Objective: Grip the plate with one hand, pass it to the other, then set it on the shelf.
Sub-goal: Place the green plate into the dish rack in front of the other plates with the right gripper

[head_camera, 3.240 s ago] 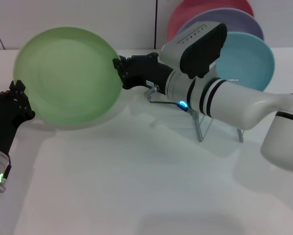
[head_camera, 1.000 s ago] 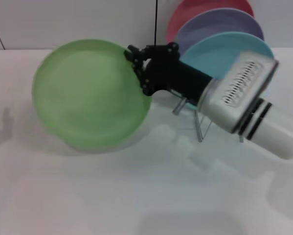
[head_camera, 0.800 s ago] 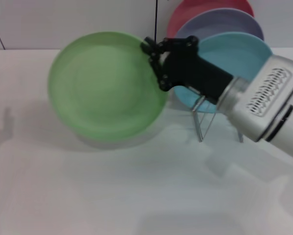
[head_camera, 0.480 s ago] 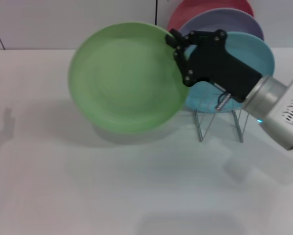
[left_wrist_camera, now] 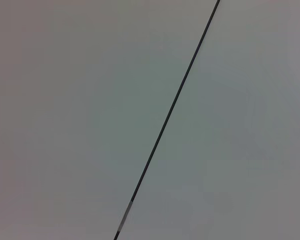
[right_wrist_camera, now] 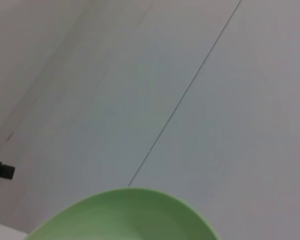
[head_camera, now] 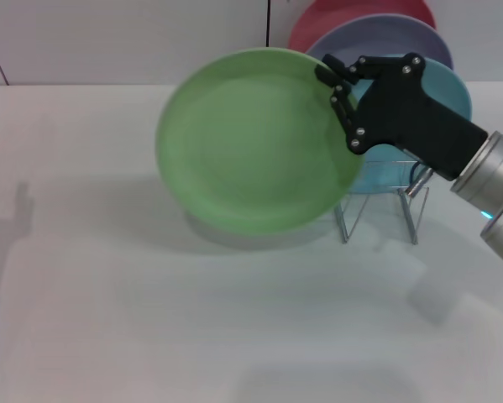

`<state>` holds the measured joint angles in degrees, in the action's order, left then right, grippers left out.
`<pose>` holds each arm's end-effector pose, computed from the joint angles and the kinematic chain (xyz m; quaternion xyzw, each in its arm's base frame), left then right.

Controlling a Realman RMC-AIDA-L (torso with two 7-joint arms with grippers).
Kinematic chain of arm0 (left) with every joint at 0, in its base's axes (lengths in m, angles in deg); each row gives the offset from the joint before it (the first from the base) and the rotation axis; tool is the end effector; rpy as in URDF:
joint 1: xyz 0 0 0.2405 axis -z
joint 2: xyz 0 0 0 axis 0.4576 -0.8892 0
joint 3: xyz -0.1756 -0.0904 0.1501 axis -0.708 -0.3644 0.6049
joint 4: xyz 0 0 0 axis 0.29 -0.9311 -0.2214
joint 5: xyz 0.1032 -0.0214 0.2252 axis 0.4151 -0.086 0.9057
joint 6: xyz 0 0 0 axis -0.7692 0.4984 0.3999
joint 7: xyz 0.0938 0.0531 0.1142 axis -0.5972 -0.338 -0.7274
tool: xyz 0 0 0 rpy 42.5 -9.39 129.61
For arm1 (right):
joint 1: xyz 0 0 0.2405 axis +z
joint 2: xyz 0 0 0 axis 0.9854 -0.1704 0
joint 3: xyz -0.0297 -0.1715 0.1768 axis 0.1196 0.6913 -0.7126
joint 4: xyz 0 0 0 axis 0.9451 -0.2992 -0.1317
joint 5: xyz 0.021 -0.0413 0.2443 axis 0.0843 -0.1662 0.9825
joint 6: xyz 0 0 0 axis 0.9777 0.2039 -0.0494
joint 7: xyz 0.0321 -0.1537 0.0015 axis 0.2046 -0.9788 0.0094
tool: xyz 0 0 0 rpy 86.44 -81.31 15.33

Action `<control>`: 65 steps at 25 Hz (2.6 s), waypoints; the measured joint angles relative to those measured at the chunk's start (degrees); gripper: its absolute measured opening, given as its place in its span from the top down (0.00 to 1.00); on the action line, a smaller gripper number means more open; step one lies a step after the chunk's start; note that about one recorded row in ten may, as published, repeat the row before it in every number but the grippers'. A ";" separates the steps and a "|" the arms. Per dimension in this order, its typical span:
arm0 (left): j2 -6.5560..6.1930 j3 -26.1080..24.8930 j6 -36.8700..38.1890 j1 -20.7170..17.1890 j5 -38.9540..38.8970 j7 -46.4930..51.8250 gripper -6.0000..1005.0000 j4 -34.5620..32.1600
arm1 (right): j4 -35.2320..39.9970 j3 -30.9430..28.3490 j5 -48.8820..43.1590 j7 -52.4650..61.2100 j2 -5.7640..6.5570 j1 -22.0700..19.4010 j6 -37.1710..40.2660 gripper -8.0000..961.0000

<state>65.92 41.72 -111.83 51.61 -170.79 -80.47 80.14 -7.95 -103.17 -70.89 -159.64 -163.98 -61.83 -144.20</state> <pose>-0.3701 0.3170 0.0007 -0.5677 -0.3334 -0.4581 0.5973 0.1966 0.3816 -0.0264 -0.8244 -0.1542 0.3194 0.4411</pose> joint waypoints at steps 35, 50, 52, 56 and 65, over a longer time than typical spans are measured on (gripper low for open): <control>0.16 -0.01 -5.60 -0.78 2.37 4.55 0.44 2.71 | -24.45 -10.34 -22.48 -0.08 -0.05 -6.48 1.11 0.96; 0.20 -0.01 -6.71 -0.84 2.37 4.53 0.44 4.35 | -30.32 -13.78 -27.87 -0.09 -0.09 -9.98 1.18 0.95; 0.20 -0.01 -6.73 -0.84 2.37 4.53 0.44 4.35 | -30.82 -14.04 -28.35 -0.09 -0.07 -10.31 1.18 0.95; 0.19 -0.01 -6.95 -0.74 2.37 4.53 0.44 4.36 | -32.07 -14.65 -29.92 -0.10 -0.10 -10.66 1.44 0.95; 0.23 -0.01 -7.27 -0.65 2.37 4.53 0.44 4.97 | -33.40 -15.25 -33.23 -0.10 0.05 -10.53 2.08 0.95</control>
<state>66.15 41.71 -119.10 50.96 -168.42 -75.94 85.11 -41.34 -118.42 -104.12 -159.74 -163.94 -72.36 -142.12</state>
